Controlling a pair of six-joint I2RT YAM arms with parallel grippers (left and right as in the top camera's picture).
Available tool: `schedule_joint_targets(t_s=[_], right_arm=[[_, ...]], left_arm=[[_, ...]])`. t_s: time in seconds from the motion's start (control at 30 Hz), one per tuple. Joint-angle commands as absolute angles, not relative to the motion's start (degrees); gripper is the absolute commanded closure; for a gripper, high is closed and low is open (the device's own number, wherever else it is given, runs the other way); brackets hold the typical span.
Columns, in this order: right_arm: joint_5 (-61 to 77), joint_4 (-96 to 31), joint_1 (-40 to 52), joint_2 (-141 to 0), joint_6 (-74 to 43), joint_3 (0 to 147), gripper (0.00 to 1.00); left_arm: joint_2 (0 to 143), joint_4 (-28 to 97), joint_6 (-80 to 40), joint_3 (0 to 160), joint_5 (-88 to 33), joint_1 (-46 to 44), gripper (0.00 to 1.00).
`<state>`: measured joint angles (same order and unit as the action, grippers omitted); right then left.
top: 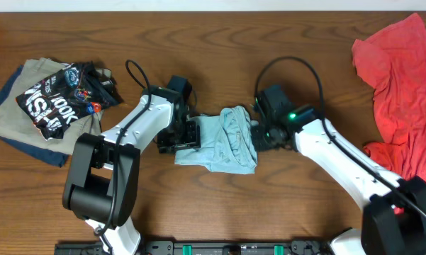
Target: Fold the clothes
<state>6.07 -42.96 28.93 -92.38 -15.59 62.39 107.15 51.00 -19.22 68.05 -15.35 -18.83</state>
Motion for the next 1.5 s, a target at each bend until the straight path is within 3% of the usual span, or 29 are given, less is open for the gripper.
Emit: schedule_joint_targets(t_s=[0.0, 0.4, 0.5, 0.57, 0.83, 0.87, 0.9, 0.93, 1.0, 1.47], right_arm=[[18.65, -41.06, 30.15, -90.76, -8.14, 64.36, 0.7], [19.16, -36.97, 34.59, -100.88, -11.64, 63.83, 0.69], [21.5, -36.69, 34.57, -102.43, -11.9, 63.83, 0.79], [24.4, -37.56, 34.57, -102.54, -10.61, 63.83, 0.98], [27.77, -49.34, 29.5, -101.47, -10.09, 63.86, 0.99], [28.75, -49.41, 28.99, -101.47, -9.56, 63.86, 0.96], [30.3, -49.17, 28.45, -101.47, -8.64, 63.86, 0.83], [31.35, -48.4, 28.12, -101.47, -8.43, 63.86, 0.63], [31.79, -46.85, 28.08, -101.47, -8.47, 63.86, 0.51], [35.18, -40.25, 30.98, -101.54, -8.49, 63.86, 0.57]], left_arm=[[107.46, 51.33, -18.33, 67.29, -13.41, -18.85, 0.31], [107.46, 48.25, -19.59, 62.74, -13.43, -18.85, 0.3], [107.46, 47.66, -19.84, 61.87, -13.45, -18.83, 0.3], [107.46, 47.66, -19.81, 61.69, -13.45, -18.85, 0.3], [107.46, 47.9, -20.6, 61.69, -13.47, -18.85, 0.3], [107.46, 47.86, -20.69, 61.69, -13.47, -18.85, 0.3], [107.46, 47.72, -20.67, 61.69, -13.47, -18.85, 0.3], [107.46, 47.68, -20.67, 61.69, -13.47, -18.85, 0.3], [107.46, 47.68, -20.69, 61.69, -13.47, -18.85, 0.3], [107.46, 47.64, -20.67, 61.65, -13.47, -18.85, 0.3]])
